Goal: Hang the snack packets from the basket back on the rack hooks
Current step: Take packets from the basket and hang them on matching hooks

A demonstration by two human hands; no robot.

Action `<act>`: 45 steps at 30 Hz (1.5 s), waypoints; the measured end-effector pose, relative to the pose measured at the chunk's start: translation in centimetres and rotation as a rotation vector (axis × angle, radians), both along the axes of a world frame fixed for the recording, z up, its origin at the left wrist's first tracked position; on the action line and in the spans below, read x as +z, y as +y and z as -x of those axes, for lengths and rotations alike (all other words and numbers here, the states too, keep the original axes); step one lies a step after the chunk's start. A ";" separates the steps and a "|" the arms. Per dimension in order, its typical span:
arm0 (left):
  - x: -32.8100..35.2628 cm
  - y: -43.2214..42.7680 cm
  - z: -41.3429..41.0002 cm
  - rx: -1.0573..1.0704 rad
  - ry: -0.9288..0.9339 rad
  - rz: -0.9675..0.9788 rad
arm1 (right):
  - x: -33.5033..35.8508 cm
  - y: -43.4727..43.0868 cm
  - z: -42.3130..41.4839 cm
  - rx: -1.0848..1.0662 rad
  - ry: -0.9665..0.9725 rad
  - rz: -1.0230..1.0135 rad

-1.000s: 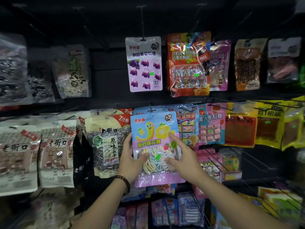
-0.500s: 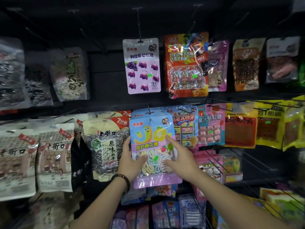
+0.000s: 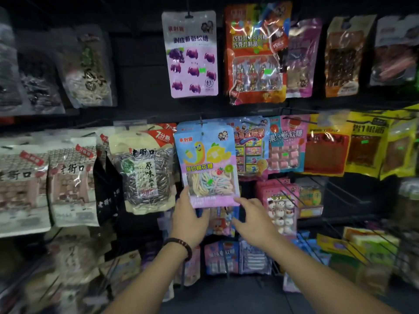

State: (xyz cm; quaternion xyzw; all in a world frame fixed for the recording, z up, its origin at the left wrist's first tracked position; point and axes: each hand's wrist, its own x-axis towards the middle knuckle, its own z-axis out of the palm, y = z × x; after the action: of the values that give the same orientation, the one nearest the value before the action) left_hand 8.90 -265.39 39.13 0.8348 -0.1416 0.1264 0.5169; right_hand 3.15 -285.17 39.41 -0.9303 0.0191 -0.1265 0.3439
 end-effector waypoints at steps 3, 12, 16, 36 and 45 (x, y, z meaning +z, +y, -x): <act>-5.3 0.3 4.5 -0.059 -0.044 -0.114 | -6.4 0.0 2.4 -0.044 0.053 -0.003; -30.8 3.5 11.8 -0.235 0.575 -0.488 | -31.0 2.1 11.5 -0.068 0.666 -0.170; -38.7 5.4 13.5 -0.241 0.798 -0.602 | -39.0 2.4 14.4 -0.078 0.844 -0.278; -49.6 2.5 11.5 0.057 1.063 -0.411 | -46.6 2.3 12.1 -0.178 0.967 -0.263; -47.5 3.0 12.4 0.195 1.013 -0.027 | -44.3 2.5 13.2 -0.161 0.954 -0.362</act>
State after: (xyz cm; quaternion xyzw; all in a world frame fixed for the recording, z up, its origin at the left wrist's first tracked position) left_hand -3.50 -262.35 -8.35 0.8072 0.2031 -0.2479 0.4957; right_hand -10.02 -282.71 -4.88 -0.8057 0.2667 0.2909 0.4416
